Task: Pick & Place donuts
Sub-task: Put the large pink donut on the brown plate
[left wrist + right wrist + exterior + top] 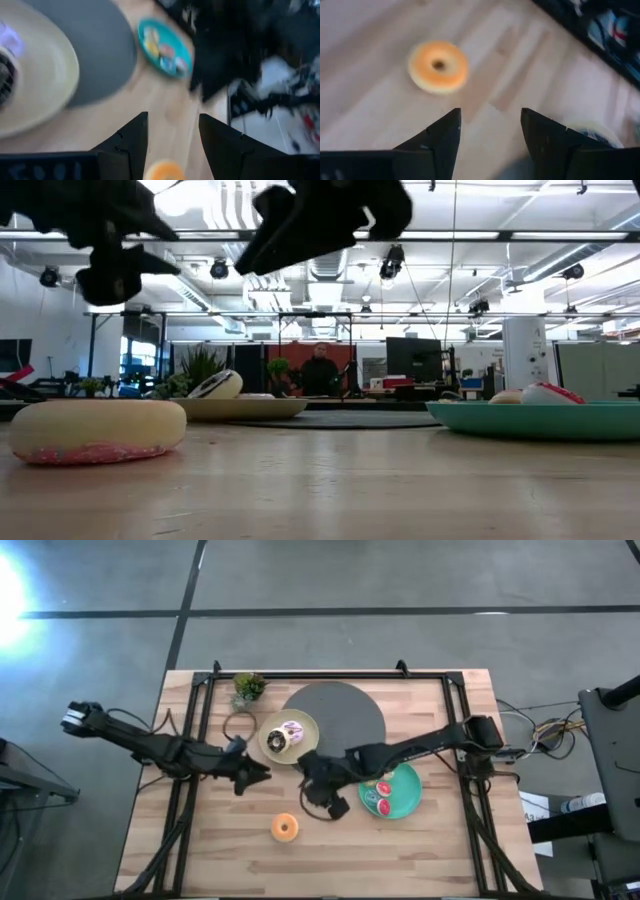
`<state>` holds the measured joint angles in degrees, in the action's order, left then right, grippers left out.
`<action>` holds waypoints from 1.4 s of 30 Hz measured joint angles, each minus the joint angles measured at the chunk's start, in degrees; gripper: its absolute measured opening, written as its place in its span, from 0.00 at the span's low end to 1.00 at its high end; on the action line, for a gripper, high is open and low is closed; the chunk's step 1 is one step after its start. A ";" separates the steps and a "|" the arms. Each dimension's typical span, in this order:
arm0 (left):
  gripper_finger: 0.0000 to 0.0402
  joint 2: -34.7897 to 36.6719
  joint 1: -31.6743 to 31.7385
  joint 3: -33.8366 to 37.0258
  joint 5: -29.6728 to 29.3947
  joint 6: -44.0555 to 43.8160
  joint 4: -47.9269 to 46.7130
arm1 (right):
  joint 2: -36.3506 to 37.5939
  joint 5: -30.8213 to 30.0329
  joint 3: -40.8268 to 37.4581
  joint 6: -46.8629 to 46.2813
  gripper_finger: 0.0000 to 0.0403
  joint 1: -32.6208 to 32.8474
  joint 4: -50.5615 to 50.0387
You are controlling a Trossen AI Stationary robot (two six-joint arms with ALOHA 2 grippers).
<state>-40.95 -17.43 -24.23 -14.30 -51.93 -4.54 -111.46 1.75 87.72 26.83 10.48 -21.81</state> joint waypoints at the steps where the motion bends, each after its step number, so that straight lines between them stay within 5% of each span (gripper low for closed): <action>1: 0.37 1.17 0.02 -0.08 -1.35 0.48 -0.05 | -0.26 0.11 0.04 0.12 0.50 0.76 1.01; 11: 0.37 8.92 0.04 -0.32 -3.24 7.04 -0.29 | -9.00 -2.89 2.87 -5.21 0.50 8.68 6.18; 27: 0.37 10.19 -0.02 -0.15 2.42 8.60 -0.63 | -31.56 -7.39 38.06 -21.54 0.50 9.64 -19.40; 42: 0.37 10.25 -0.04 -0.13 2.86 10.37 -0.66 | -34.18 -7.95 41.89 -22.55 0.50 11.79 -19.46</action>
<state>-30.70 -17.47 -24.36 -11.44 -41.56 -5.19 -145.64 -6.20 129.61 4.27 22.27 -41.26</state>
